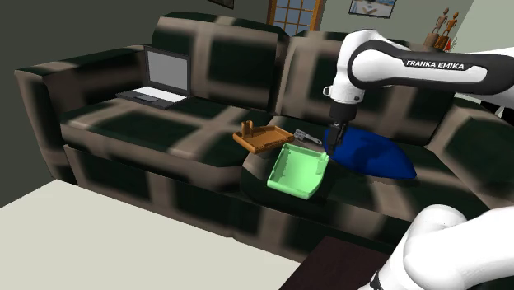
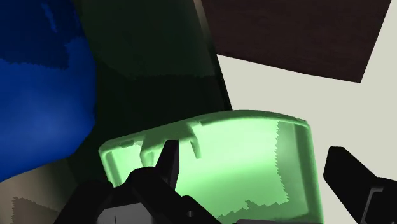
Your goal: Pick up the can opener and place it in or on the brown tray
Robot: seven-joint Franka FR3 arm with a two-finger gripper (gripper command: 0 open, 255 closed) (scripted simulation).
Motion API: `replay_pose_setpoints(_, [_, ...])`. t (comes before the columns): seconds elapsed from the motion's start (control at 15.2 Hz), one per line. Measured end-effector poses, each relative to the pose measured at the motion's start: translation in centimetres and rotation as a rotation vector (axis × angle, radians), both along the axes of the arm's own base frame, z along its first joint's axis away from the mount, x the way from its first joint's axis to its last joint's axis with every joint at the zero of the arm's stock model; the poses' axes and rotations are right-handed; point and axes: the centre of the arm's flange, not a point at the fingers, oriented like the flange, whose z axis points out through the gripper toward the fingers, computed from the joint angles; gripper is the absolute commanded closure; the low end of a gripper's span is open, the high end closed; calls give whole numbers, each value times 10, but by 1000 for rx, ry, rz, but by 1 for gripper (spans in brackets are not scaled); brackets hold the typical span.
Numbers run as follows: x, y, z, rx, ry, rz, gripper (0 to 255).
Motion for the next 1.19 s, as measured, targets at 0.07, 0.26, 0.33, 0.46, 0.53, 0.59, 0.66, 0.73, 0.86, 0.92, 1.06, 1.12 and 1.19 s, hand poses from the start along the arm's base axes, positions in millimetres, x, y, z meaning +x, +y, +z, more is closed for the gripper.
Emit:
replay_pose_setpoints(0.07, [6,-9,-4,1,-6,4,0])
replay_pose_setpoints(0.26, [28,-44,-16,5,-24,17,0])
replay_pose_setpoints(0.33, [34,-55,-19,7,-31,22,0])
replay_pose_setpoints(0.46, [44,-72,-28,10,-44,31,0])
replay_pose_setpoints(0.53, [53,-86,-33,11,-49,35,0])
replay_pose_setpoints(0.59, [60,-97,-37,13,-56,40,0])
replay_pose_setpoints(0.66, [65,-108,-38,14,-62,44,0])
replay_pose_setpoints(0.73, [72,-116,-41,15,-68,49,0])
replay_pose_setpoints(0.86, [82,-137,-47,19,-80,58,0])
replay_pose_setpoints(0.92, [92,-148,-50,20,-87,62,0])
replay_pose_setpoints(1.06, [105,-168,-57,23,-99,71,0])
replay_pose_setpoints(1.12, [113,-176,-60,24,-105,75,0])
replay_pose_setpoints(1.19, [124,-189,-63,25,-112,79,0])
